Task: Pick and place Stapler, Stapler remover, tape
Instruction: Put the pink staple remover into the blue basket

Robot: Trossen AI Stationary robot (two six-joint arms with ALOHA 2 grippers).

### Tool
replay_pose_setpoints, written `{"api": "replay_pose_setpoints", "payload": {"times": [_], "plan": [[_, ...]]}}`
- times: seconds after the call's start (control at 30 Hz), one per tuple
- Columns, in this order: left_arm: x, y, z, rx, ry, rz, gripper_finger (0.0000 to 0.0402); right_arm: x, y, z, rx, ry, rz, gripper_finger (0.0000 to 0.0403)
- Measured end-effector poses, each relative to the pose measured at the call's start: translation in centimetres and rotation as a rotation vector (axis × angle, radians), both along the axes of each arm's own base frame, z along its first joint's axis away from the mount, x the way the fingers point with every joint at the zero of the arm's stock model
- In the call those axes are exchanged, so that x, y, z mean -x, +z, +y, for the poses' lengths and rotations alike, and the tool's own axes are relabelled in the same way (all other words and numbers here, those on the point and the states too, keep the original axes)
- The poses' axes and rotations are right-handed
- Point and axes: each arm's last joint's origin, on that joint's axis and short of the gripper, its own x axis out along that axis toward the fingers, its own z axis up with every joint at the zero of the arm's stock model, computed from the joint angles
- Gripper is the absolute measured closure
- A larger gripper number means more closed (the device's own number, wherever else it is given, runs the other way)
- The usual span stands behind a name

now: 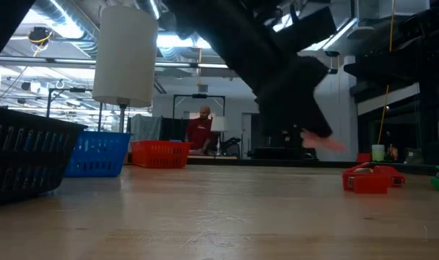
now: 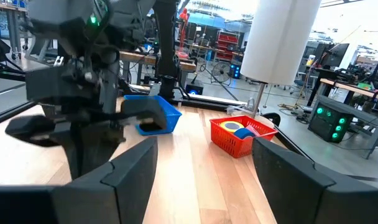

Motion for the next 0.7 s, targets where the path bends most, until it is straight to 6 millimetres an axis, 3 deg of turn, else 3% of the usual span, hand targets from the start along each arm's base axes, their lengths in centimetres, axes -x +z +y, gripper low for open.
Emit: {"api": "replay_pose_setpoints", "payload": {"times": [0.37, 0.7], "plan": [[3.0, 3.0, -0.8, -0.036, 0.059, 0.139, 0.0398, 0.0, 0.0, 0.0, 0.0, 0.0, 0.001, 0.014], [7.5, 6.3, 0.3, -0.036, 0.332, 0.288, 0.0398, 0.0, 0.0, 0.0, 0.0, 0.0, 0.001, 0.014]]}}
